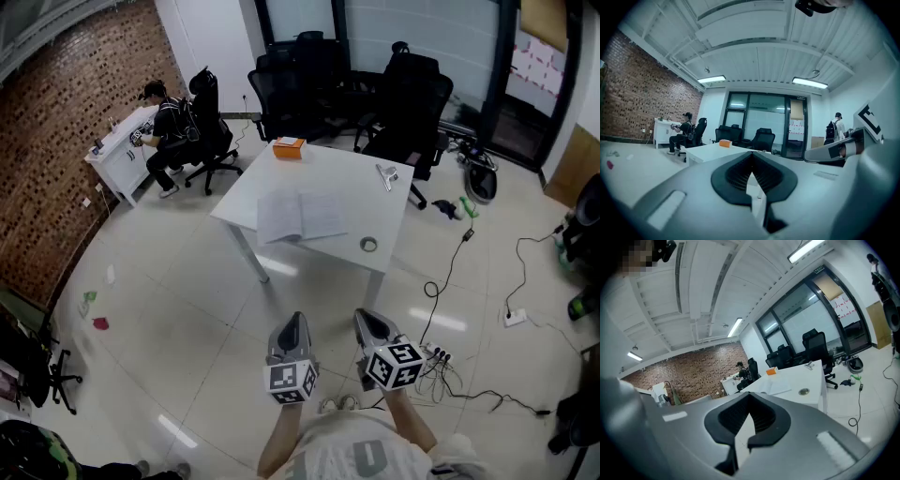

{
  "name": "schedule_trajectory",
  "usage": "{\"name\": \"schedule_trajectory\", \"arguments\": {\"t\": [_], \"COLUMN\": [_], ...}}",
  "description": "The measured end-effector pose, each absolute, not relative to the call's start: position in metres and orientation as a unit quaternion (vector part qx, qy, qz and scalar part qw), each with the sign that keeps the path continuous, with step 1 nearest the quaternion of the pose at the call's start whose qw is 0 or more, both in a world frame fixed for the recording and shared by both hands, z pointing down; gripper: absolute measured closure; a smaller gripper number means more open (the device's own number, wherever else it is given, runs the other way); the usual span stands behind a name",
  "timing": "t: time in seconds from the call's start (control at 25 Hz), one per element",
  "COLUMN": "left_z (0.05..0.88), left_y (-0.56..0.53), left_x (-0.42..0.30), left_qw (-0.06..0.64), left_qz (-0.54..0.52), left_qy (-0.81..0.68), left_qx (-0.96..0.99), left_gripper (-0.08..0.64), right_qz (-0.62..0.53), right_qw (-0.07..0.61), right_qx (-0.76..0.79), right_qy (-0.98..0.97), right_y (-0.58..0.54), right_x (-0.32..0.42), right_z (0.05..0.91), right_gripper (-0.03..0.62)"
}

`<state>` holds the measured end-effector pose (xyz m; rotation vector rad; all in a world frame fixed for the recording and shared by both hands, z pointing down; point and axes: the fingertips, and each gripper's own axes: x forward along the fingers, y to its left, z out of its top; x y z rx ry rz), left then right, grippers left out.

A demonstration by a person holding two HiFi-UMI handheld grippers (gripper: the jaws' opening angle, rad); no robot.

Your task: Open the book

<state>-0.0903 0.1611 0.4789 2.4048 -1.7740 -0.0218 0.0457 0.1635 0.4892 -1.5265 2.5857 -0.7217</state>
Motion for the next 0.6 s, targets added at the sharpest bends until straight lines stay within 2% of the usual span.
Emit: {"name": "schedule_trajectory", "arguments": {"t": [0.6], "left_z": [0.485], "left_y": [0.16], "left_x": [-0.102], "left_qw": [0.079], "left_qz": [-0.003], "left_qy": [-0.597], "left_qx": [0.798], "left_gripper": [0.546], "right_qz": [-0.227], "right_qw": [0.037], "right_qx": [-0.489], "right_qy": [0.841], "right_y": [0.164], "right_x": [0.038], "right_z": [0.489], "right_gripper": [0.59]}}
